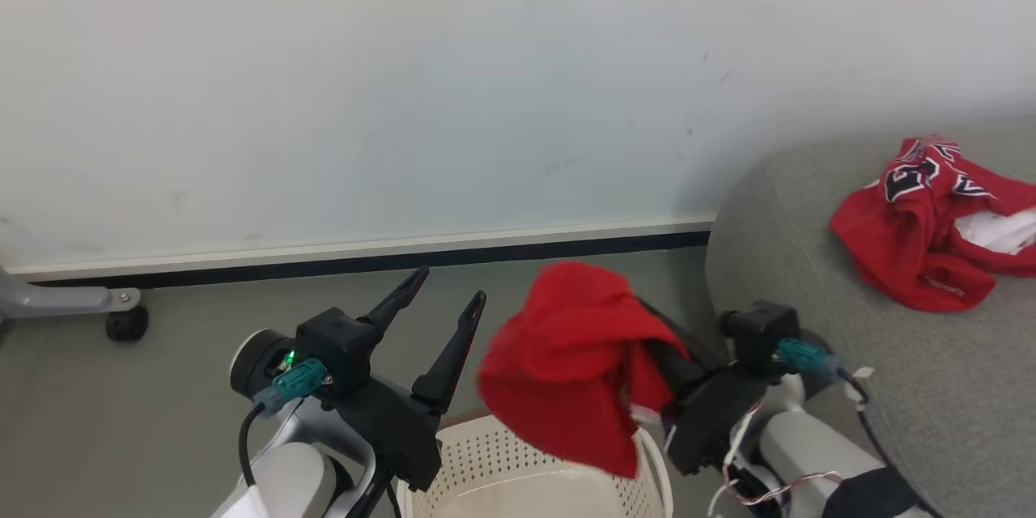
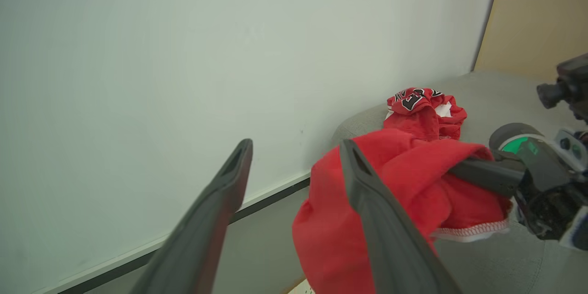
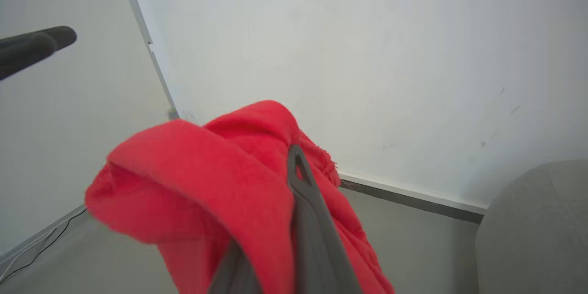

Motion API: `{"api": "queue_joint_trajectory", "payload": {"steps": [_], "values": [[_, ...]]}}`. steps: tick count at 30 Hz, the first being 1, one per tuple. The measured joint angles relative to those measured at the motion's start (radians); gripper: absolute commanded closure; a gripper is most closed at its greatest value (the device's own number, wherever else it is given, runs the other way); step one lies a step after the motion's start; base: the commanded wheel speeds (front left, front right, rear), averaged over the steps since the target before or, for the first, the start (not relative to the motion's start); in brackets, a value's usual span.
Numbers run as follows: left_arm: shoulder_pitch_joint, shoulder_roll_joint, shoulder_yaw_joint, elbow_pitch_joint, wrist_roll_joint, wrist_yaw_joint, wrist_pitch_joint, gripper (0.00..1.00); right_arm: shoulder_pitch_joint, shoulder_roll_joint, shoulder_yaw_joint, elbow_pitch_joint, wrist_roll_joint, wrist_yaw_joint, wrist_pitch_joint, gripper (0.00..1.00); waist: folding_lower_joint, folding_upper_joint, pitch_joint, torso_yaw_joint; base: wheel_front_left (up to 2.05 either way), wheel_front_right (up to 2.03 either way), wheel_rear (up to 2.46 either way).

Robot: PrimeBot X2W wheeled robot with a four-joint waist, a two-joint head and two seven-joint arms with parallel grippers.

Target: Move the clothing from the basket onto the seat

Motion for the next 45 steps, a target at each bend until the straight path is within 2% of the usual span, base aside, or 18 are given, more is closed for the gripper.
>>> {"api": "queue_joint_trajectory", "payload": {"steps": [12, 24, 36, 40, 45], "values": [[0.079, -0.008, -0.019, -0.022, -0.018, 0.007, -0.035, 0.00, 0.051, -0.110, -0.090, -0.050, 0.018, -0.056, -0.015, 1.00, 0.0000, 0.0000, 0.010, -0.100, 0.00, 0.00, 0.00], [0.107, -0.048, -0.063, -0.053, -0.011, 0.012, -0.069, 0.00, 0.113, -0.179, -0.127, -0.171, 0.015, -0.108, -0.016, 1.00, 0.0000, 0.0001, 0.022, -0.251, 0.00, 0.00, 0.00], [0.120, -0.064, -0.094, -0.050, 0.024, 0.016, -0.078, 0.00, 0.136, -0.221, -0.165, -0.228, 0.012, -0.126, -0.016, 1.00, 0.0000, 0.0000, 0.053, -0.401, 0.00, 0.00, 0.00], [0.115, -0.075, -0.108, -0.044, 0.029, 0.014, -0.078, 0.00, 0.151, -0.233, -0.178, -0.233, 0.017, -0.133, -0.016, 1.00, 0.0000, 0.0000, 0.070, -0.419, 0.00, 0.00, 0.00], [0.113, -0.073, -0.120, -0.039, 0.035, 0.007, -0.077, 0.00, 0.146, -0.237, -0.194, -0.233, 0.023, -0.133, -0.016, 1.00, -0.0001, 0.0000, 0.081, -0.410, 0.00, 0.00, 0.00]]}}
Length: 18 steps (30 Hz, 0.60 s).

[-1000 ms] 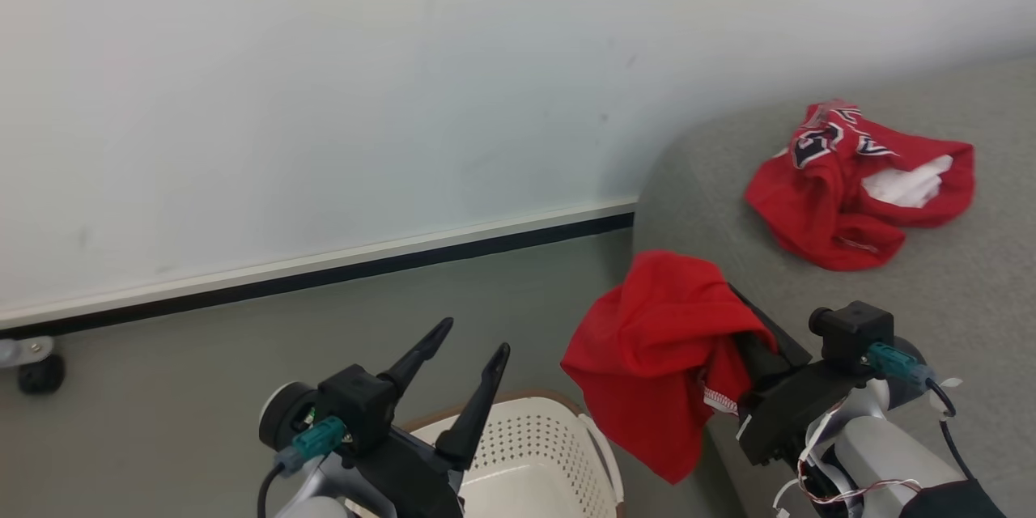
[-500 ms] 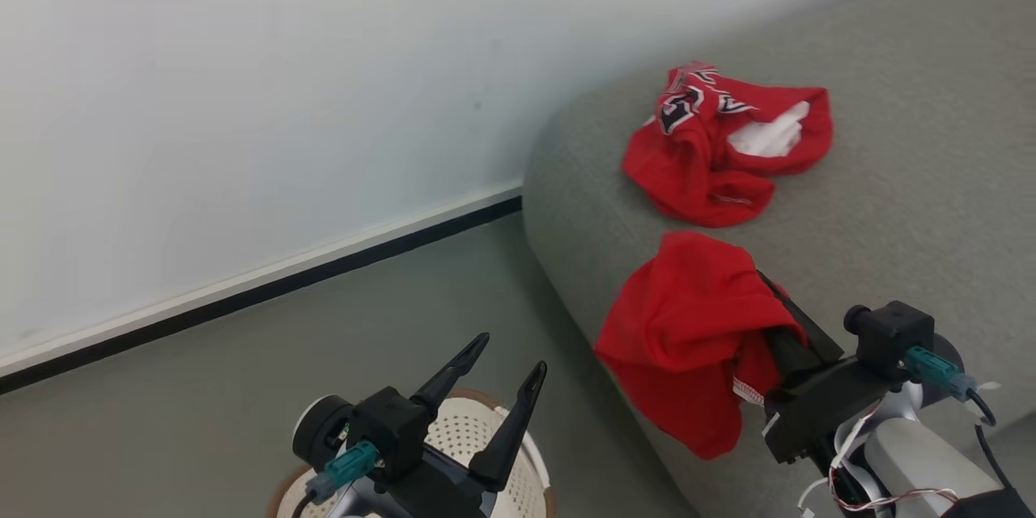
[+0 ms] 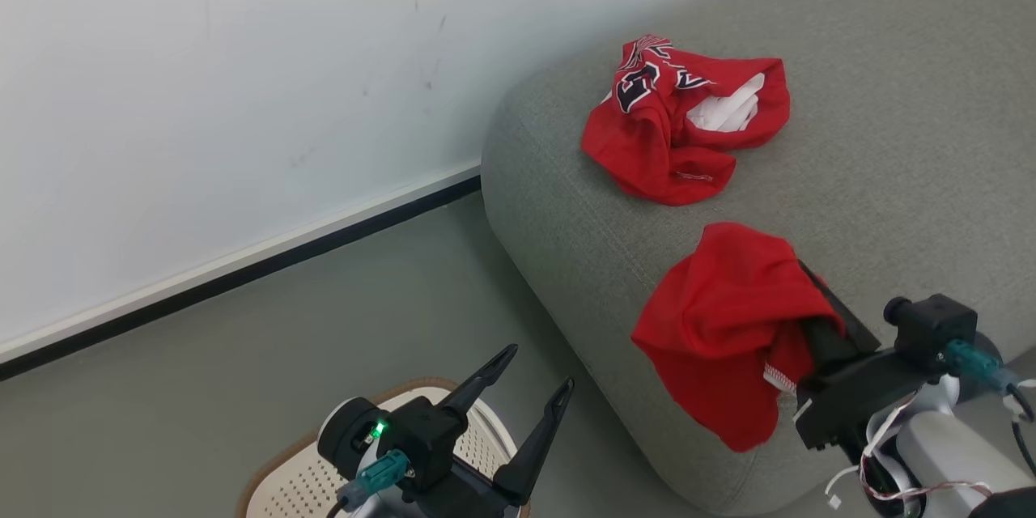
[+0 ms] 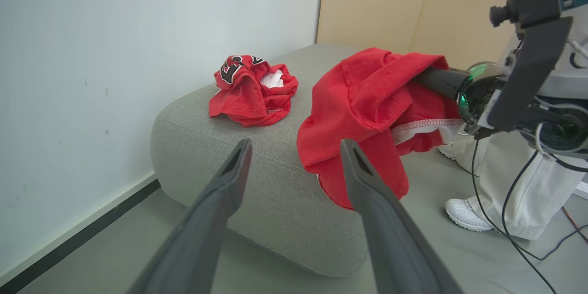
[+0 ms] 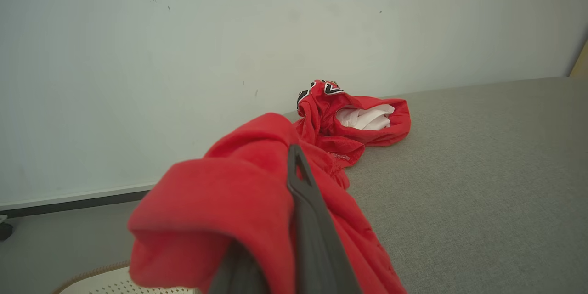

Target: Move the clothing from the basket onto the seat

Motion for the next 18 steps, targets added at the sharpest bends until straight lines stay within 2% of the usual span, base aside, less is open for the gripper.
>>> {"api": "queue_joint_trajectory", "payload": {"steps": [6, 18], "values": [[0.000, 0.008, -0.001, -0.012, 0.007, 0.001, 0.008, 0.00, -0.095, -0.009, -0.027, 0.004, 0.002, 0.011, 0.000, 1.00, 0.0001, 0.0000, 0.020, 0.014, 0.00, 0.00, 0.00], [-0.067, 0.021, -0.003, -0.100, 0.054, 0.014, 0.034, 0.00, -0.564, -0.046, -0.139, 0.123, 0.009, 0.041, 0.044, 1.00, 0.0001, 0.0000, 0.120, 0.045, 0.00, 0.00, 0.00]]}}
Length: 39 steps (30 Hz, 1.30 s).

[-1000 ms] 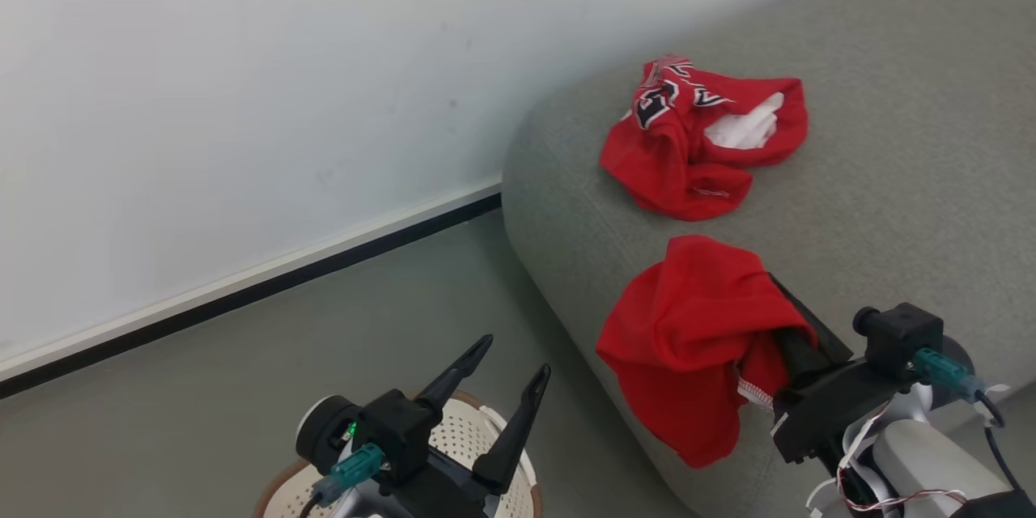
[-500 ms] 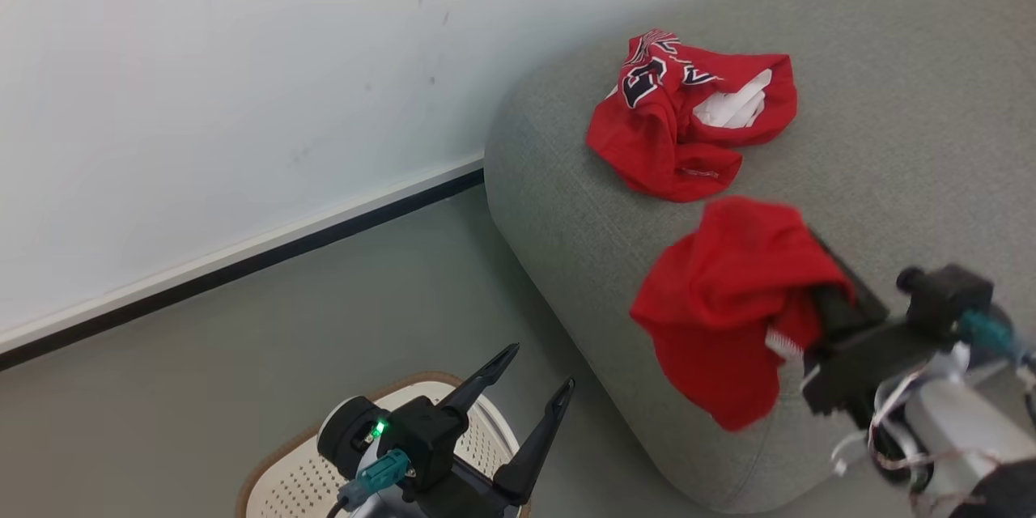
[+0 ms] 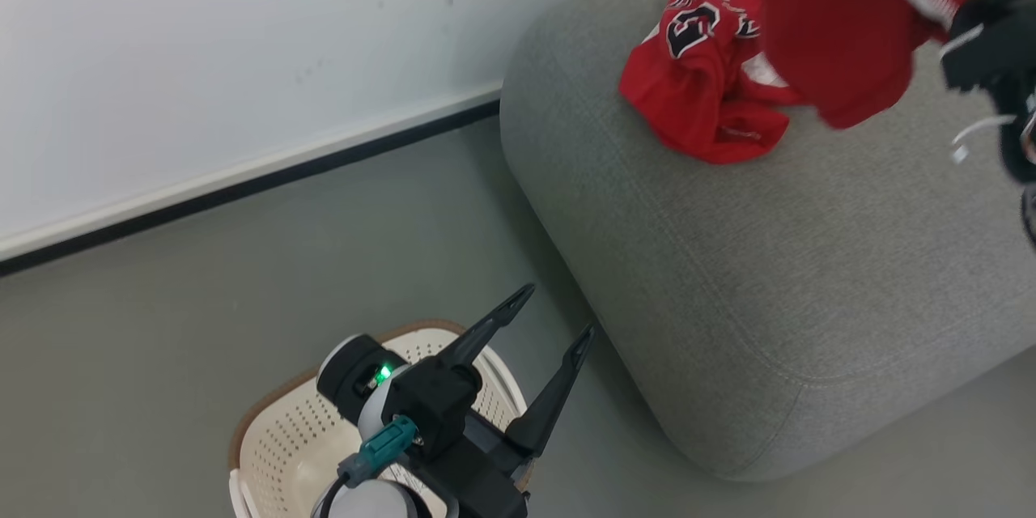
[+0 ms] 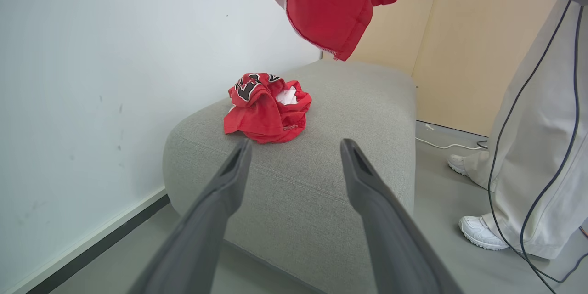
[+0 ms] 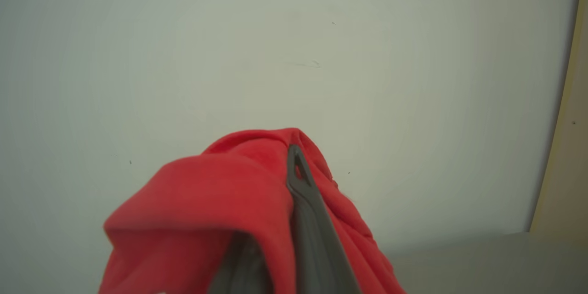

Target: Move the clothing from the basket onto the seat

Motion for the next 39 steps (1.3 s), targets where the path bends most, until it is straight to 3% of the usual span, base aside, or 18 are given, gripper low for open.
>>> {"api": "queue_joint_trajectory", "payload": {"steps": [10, 18, 30, 39], "values": [[-0.095, 0.010, 0.009, -0.102, 0.036, 0.013, 0.034, 0.00, -0.226, -0.061, -0.047, 0.193, -0.010, 0.010, 0.046, 1.00, 0.0001, 0.0001, 0.132, 0.047, 0.00, 0.00, 0.00], [-0.142, 0.030, 0.012, -0.140, 0.077, 0.014, 0.070, 0.00, -0.357, -0.117, -0.085, 0.299, -0.017, -0.006, 0.051, 1.00, 0.0000, 0.0001, 0.229, 0.094, 0.00, 0.00, 0.00], [-0.197, 0.038, 0.014, -0.175, 0.098, 0.015, 0.108, 0.00, -0.452, -0.113, -0.097, 0.421, -0.038, -0.043, 0.025, 1.00, 0.0000, 0.0002, 0.358, 0.155, 0.00, 0.00, 0.00], [-0.214, 0.050, 0.024, -0.179, 0.120, 0.024, 0.119, 0.00, -0.430, -0.078, -0.088, 0.540, -0.043, -0.069, 0.010, 1.00, 0.0000, 0.0002, 0.428, 0.176, 0.00, 0.00, 0.00]]}}
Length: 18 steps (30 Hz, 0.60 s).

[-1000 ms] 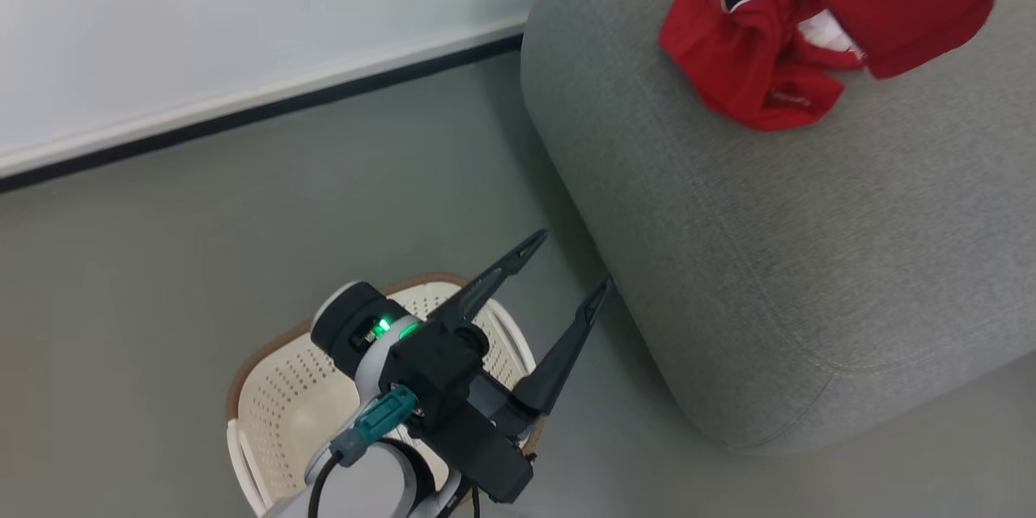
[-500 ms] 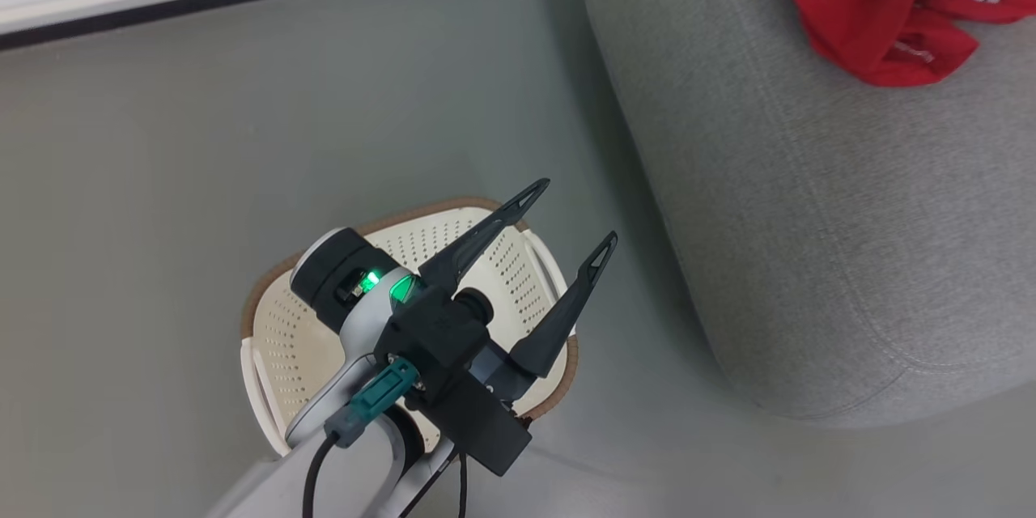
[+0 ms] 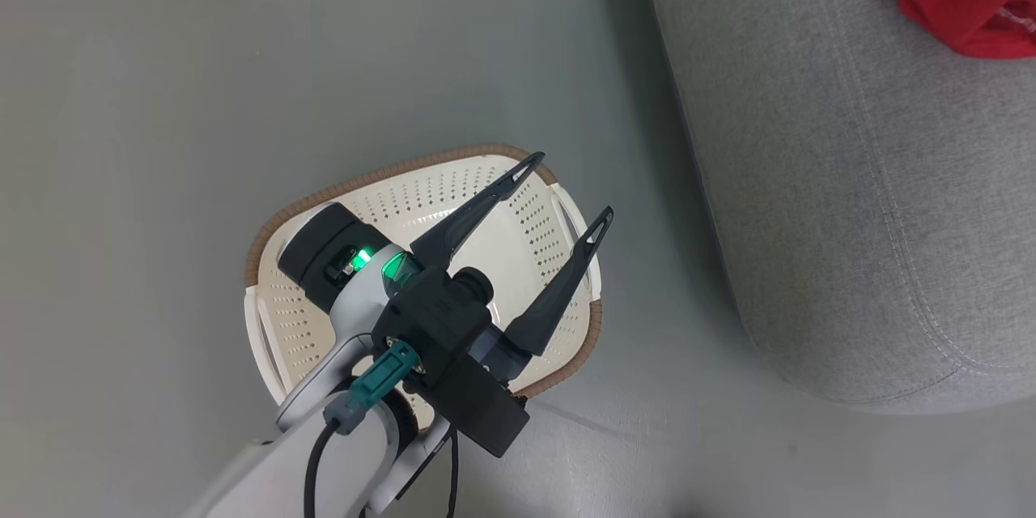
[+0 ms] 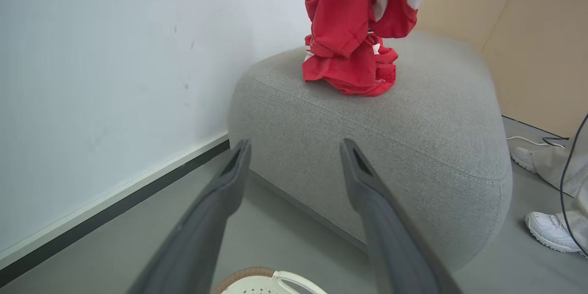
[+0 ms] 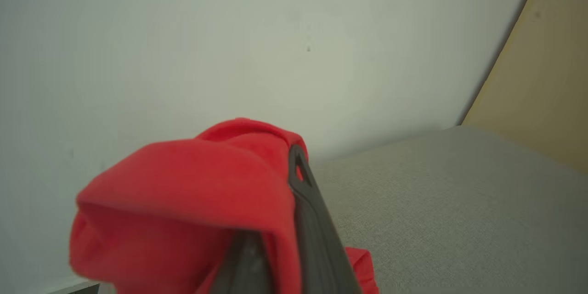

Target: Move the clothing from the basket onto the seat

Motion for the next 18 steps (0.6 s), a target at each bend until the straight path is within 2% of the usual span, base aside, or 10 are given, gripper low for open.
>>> {"api": "queue_joint_trajectory", "payload": {"steps": [9, 14, 16, 17, 18], "values": [[-0.017, -0.002, 0.002, 0.005, 0.000, 0.002, 0.002, 0.00, 0.070, 0.071, 0.023, 0.089, 0.000, 0.002, -0.001, 1.00, -0.0001, -0.0001, 0.022, -0.003, 0.00, 0.00, 0.00], [-0.019, 0.004, 0.011, 0.016, 0.000, 0.008, -0.004, 0.00, 0.075, 0.092, 0.036, 0.117, 0.000, 0.018, -0.008, 0.99, -0.0001, -0.0001, 0.017, -0.009, 0.00, 0.00, 0.00], [-0.018, 0.006, 0.014, 0.018, 0.000, 0.008, -0.007, 0.00, 0.075, 0.100, 0.043, 0.128, -0.006, 0.023, -0.010, 0.62, -0.0001, -0.0002, 0.013, -0.014, 0.00, 0.00, 0.00], [-0.018, 0.006, 0.015, 0.020, 0.000, 0.008, -0.010, 0.00, 0.075, 0.103, 0.045, 0.134, -0.009, 0.030, -0.010, 0.30, -0.0001, -0.0001, 0.011, -0.017, 0.00, 0.00, 0.00], [-0.018, 0.007, 0.016, 0.022, 0.000, 0.008, -0.013, 0.00, 0.075, 0.108, 0.048, 0.138, -0.009, 0.034, -0.010, 0.02, -0.0001, -0.0002, 0.008, -0.021, 0.00, 0.00, 0.00]]}}
